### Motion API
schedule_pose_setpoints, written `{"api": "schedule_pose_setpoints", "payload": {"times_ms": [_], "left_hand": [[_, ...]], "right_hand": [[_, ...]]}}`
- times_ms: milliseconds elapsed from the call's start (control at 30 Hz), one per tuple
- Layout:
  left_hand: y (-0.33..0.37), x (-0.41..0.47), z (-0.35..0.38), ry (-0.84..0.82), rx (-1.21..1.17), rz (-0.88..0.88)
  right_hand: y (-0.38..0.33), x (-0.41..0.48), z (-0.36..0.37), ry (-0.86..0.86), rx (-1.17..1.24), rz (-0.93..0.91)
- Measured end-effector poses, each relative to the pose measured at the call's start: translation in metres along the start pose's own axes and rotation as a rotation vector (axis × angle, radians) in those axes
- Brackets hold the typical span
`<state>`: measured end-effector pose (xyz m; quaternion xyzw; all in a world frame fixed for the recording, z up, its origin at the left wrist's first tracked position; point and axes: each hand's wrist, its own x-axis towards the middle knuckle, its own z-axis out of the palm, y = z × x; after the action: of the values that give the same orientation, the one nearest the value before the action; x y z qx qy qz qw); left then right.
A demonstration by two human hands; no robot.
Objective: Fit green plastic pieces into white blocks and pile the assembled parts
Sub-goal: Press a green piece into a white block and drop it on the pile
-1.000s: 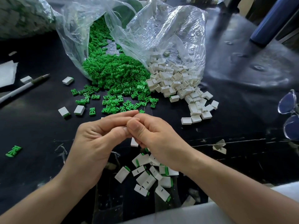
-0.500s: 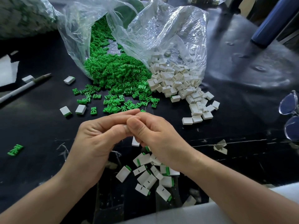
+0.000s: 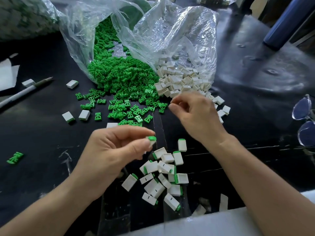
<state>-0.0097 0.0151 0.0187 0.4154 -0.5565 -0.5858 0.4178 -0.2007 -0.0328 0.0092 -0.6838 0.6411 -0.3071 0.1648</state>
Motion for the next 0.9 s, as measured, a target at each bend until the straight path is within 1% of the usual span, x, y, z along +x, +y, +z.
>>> {"api": "schedule_pose_setpoints", "payload": {"times_ms": [67, 133, 200, 300, 533, 633, 700, 800, 900], "left_hand": [[0.001, -0.003, 0.004, -0.079, 0.036, -0.018], [0.002, -0.006, 0.006, -0.166, 0.064, -0.041], [0.003, -0.007, 0.005, -0.200, 0.065, -0.069], [0.004, -0.006, 0.004, -0.191, 0.092, -0.066], [0.005, -0.003, 0.003, -0.155, 0.118, -0.062], [0.004, -0.002, 0.002, -0.073, 0.146, -0.059], [0.002, 0.000, 0.001, -0.006, 0.136, -0.067], [0.001, 0.002, 0.000, 0.063, 0.126, -0.068], [-0.003, 0.004, -0.003, 0.112, 0.158, -0.064]], "right_hand": [[0.014, 0.008, -0.003, 0.095, -0.132, 0.050], [0.022, 0.013, -0.003, 0.106, -0.207, 0.095], [0.026, 0.014, -0.001, 0.088, -0.258, 0.106], [0.027, 0.014, 0.003, 0.085, -0.304, 0.094], [0.028, 0.015, 0.002, 0.056, -0.317, 0.082], [0.023, 0.013, 0.001, 0.050, -0.251, 0.052], [0.016, 0.010, 0.001, 0.047, -0.112, 0.035], [0.004, 0.002, 0.003, -0.026, 0.106, 0.018], [-0.006, -0.005, 0.007, -0.122, 0.242, 0.002]]}}
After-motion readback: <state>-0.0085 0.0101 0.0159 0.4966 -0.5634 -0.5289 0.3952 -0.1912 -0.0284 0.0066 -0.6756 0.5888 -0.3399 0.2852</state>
